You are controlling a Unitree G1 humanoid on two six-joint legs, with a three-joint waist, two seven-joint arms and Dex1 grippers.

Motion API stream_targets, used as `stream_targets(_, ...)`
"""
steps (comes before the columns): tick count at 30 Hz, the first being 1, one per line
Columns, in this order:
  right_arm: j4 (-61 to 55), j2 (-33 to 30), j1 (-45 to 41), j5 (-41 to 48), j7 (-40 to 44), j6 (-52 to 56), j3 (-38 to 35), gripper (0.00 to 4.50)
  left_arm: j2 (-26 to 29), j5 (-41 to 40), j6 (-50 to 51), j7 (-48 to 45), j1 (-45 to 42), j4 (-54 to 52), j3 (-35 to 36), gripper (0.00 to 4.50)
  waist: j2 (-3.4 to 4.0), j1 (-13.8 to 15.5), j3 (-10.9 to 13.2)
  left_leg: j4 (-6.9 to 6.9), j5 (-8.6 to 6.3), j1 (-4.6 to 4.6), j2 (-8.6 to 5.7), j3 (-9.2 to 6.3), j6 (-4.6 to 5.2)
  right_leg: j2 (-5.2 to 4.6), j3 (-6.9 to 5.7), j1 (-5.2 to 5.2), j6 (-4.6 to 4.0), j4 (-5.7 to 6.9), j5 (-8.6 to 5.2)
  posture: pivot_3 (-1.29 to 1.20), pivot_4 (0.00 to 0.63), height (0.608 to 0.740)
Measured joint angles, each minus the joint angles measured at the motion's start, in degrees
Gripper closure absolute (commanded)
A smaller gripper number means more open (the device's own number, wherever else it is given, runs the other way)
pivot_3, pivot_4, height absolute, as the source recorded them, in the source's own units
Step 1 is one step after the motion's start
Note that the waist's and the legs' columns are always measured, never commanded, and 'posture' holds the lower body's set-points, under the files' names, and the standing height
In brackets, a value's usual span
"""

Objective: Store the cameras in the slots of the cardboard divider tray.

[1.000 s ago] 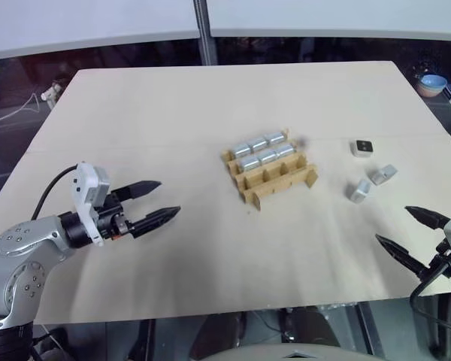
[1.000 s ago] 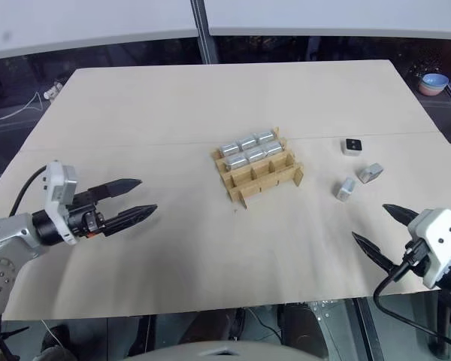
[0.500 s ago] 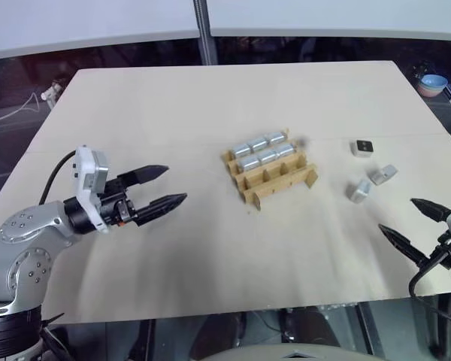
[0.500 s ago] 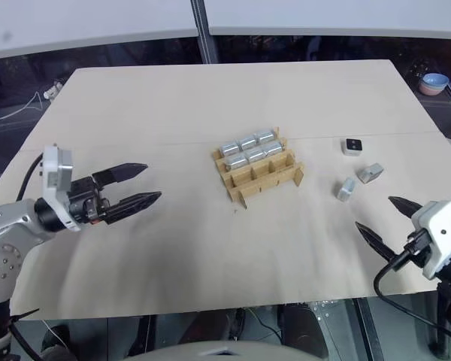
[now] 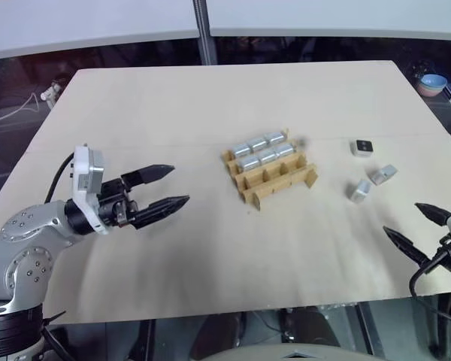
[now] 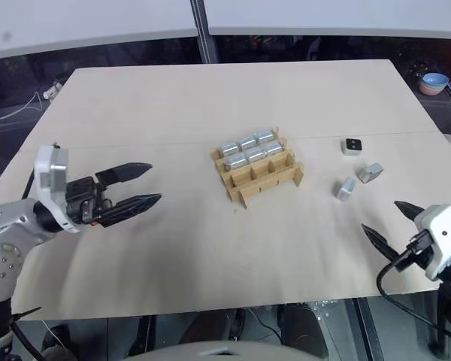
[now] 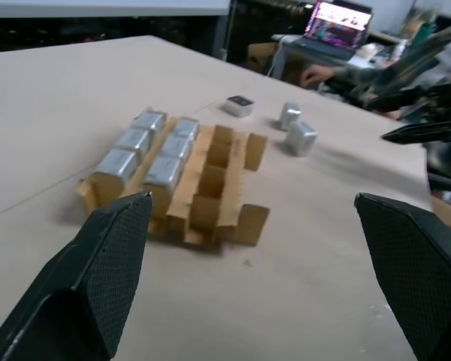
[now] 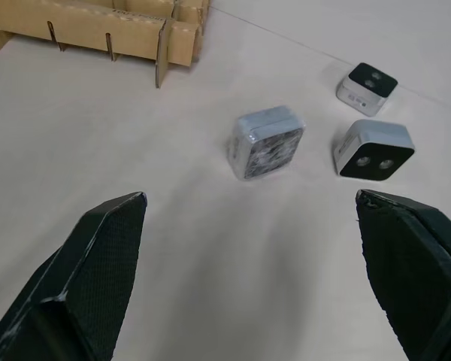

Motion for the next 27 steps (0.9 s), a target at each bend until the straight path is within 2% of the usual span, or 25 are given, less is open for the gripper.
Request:
stream_targets(4,7.2,-6.2,-7.2,-2.7,2.7,-1.9,1.5,0.07,0.0,-3.1,2.2,-0.1,-0.7,-1.6,-0.3,0.0,-0.01,-0.1,0.0,0.01,0.0,0.01,0.0,0.01,0.0,0.01,-0.01,0.0,-0.01,0.02,0.0,0.0,0.15,0.74)
stream_targets(7,11.7,-9.0,-12.9,-4.4,5.1,-3.5,5.5,0.07,0.0,-3.7,2.4,-0.1,-1.2,-3.7,-1.3,0.0,0.03,-0.1,0.0,-0.02,0.01,0.01,0.01,-0.02,0.0,0.01,-0.03,0.0,-0.01,0.01,0.0,0.0,0.15,0.74)
stream_targets(12,28.7,-16.7,-32.5,-13.5,11.9,-14.0,18.8,0.07,0.0,-4.7,2.4,0.5,-3.5,-7.9,-4.2,0.0,0.14,-0.7,0.3,0.02,0.01,-0.01,-0.01,0.1,0.01,-0.01,0.02,-0.03,-0.01,0.0,0.01,0.0,0.15,0.74)
stream_targets(13,34.8,-17.7,-38.5,-16.3,14.0,-18.0,22.1,0.07,-0.1,-4.9,2.4,1.0,-3.7,-8.2,-4.4,0.0,0.16,-0.8,0.3,-0.01,0.01,-0.01,0.01,0.07,0.01,0.01,-0.02,-0.05,-0.02,0.01,0.01,0.0,0.15,0.74)
stream_targets(17,53.6,-18.6,-54.3,-24.4,20.6,-30.3,31.8,0.07,-0.1,-5.3,2.4,1.9,-4.2,-9.2,-4.6,0.0,0.22,-1.4,0.5,-0.04,0.01,-0.19,0.01,0.04,0.0,0.02,-0.03,-0.23,-0.03,-0.06,0.01,0.0,0.15,0.74)
stream_targets(18,55.0,-18.6,-55.2,-24.9,21.0,-31.3,32.5,0.07,-0.1,-5.3,2.4,1.9,-4.2,-9.4,-4.5,0.0,0.22,-1.4,0.5,-0.03,0.01,-0.2,0.01,0.02,0.01,0.02,-0.06,-0.23,-0.03,-0.08,0.01,0.0,0.15,0.74)
stream_targets(19,64.6,-18.5,-61.2,-29.2,24.1,-38.5,37.2,0.07,0.0,-5.3,2.4,2.0,-4.0,-10.1,-4.5,0.0,0.22,-1.4,0.5,-0.03,0.01,-0.43,0.01,0.02,0.01,0.01,-0.06,-0.45,-0.03,-0.16,0.01,0.0,0.15,0.74)
stream_targets(23,75.2,-17.5,-67.5,-33.3,26.3,-46.1,41.6,0.07,0.2,-5.3,1.8,1.7,-3.0,-11.8,-4.1,0.0,0.23,-1.5,0.5,0.04,0.01,-0.98,-0.01,0.09,0.02,0.0,0.0,-0.98,-0.03,-0.08,0.02,0.0,0.15,0.74)
stream_targets(27,82.5,-17.1,-72.2,-35.5,26.6,-50.7,42.9,0.07,0.2,-5.3,0.9,0.9,-2.2,-13.7,-3.8,0.0,0.24,-1.5,0.5,0.02,0.02,-1.04,0.01,0.09,0.0,0.01,0.01,-1.12,-0.04,-0.01,0.02,0.0,0.15,0.74)
